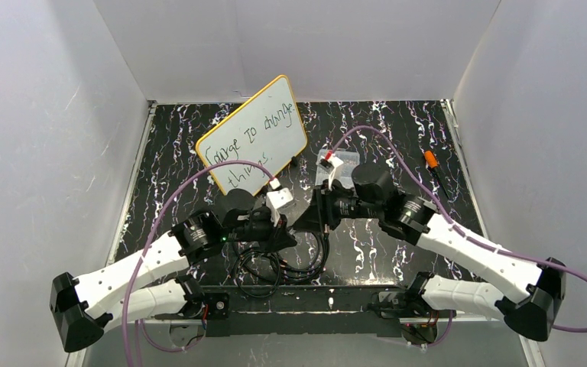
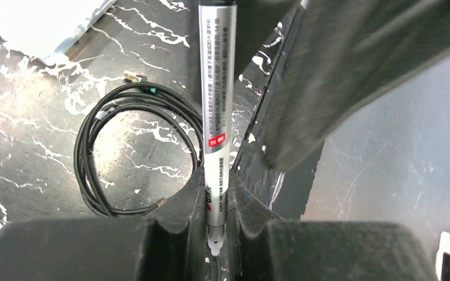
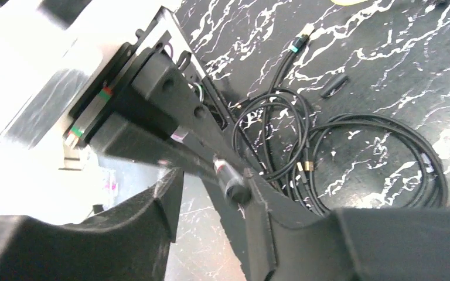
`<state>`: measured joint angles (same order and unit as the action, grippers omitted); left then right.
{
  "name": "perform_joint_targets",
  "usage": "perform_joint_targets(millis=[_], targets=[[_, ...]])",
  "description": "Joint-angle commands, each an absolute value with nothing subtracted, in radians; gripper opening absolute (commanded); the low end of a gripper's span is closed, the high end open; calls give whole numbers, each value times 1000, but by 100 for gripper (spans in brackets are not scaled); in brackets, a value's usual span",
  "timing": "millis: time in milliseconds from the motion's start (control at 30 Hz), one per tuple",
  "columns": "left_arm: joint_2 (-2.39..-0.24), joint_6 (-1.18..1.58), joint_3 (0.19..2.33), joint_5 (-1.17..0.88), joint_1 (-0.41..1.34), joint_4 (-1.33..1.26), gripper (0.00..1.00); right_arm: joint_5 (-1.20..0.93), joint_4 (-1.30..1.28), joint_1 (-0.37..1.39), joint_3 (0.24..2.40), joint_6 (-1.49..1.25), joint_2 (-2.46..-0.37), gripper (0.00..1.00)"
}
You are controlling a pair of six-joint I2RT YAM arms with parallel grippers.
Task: Write a sentence on the whiteboard
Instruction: Adjust the whiteboard marker.
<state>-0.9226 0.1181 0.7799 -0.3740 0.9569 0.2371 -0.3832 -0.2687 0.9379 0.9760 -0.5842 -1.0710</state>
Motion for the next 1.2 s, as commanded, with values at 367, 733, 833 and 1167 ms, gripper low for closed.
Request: perform_joint_targets(millis=[367, 733, 833, 1167], targets=[[-908, 584, 671, -218, 953, -54, 0, -102, 328, 940, 580, -877, -865, 56], [-904, 611, 656, -195, 953, -36, 0, -34, 436, 940, 540, -897, -832, 54], [-908, 623, 655, -193, 953, -42, 0, -6, 430, 940, 530, -898, -813, 54], [-936, 617, 662, -247, 953, -58, 0, 16, 420, 940, 533, -930, -861, 54]])
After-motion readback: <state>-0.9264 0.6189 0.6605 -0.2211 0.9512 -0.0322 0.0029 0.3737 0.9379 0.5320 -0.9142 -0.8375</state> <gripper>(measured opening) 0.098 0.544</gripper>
